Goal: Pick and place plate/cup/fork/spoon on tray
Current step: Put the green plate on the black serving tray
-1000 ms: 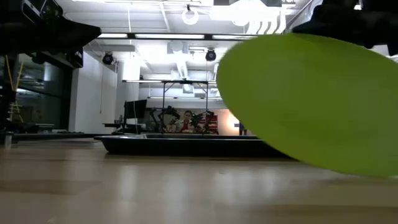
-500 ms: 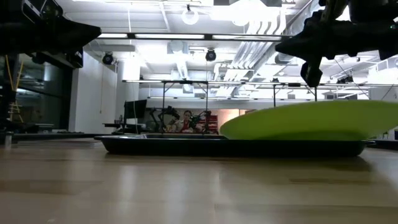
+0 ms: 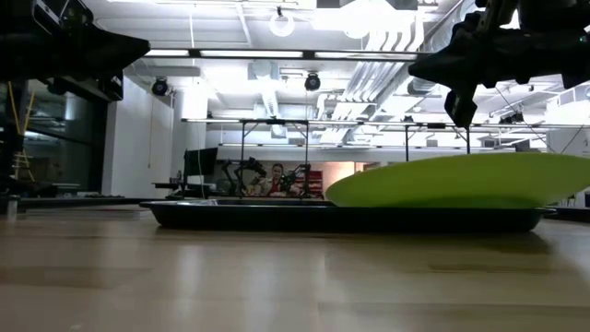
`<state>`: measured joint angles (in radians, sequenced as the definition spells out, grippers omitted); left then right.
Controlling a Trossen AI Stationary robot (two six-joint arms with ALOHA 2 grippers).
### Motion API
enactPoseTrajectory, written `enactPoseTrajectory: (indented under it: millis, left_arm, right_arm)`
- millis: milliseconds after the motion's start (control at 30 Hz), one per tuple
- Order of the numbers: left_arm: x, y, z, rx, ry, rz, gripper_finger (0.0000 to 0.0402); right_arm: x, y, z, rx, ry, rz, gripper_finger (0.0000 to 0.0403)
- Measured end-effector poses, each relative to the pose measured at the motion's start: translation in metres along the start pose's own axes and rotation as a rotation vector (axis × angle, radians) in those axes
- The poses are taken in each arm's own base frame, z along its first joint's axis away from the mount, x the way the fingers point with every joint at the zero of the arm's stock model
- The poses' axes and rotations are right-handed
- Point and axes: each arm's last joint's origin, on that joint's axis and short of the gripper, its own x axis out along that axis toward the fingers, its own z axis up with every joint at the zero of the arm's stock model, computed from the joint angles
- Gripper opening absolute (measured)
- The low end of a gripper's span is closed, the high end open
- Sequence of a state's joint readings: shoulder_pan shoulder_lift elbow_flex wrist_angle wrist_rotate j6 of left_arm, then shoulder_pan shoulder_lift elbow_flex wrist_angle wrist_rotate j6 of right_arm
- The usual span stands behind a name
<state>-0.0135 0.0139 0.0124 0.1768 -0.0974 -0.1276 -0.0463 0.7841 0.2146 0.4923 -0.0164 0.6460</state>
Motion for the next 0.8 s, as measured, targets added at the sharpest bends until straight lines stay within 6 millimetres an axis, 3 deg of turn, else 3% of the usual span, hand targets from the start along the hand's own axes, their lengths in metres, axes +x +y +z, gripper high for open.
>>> enactPoseTrajectory:
  millis: [467,800]
  left_arm:
    - [0.0,0.0,0.0,0.0,0.0,0.0,0.0003]
    - [0.0,0.0,0.0,0.0,0.0,0.0,0.0003]
  right_arm:
    - [0.0,0.002,0.003,-0.051,-0.03,0.018,0.0012]
    - [-0.003,0.045,-0.008,-0.087,0.055,0.336,0.0156]
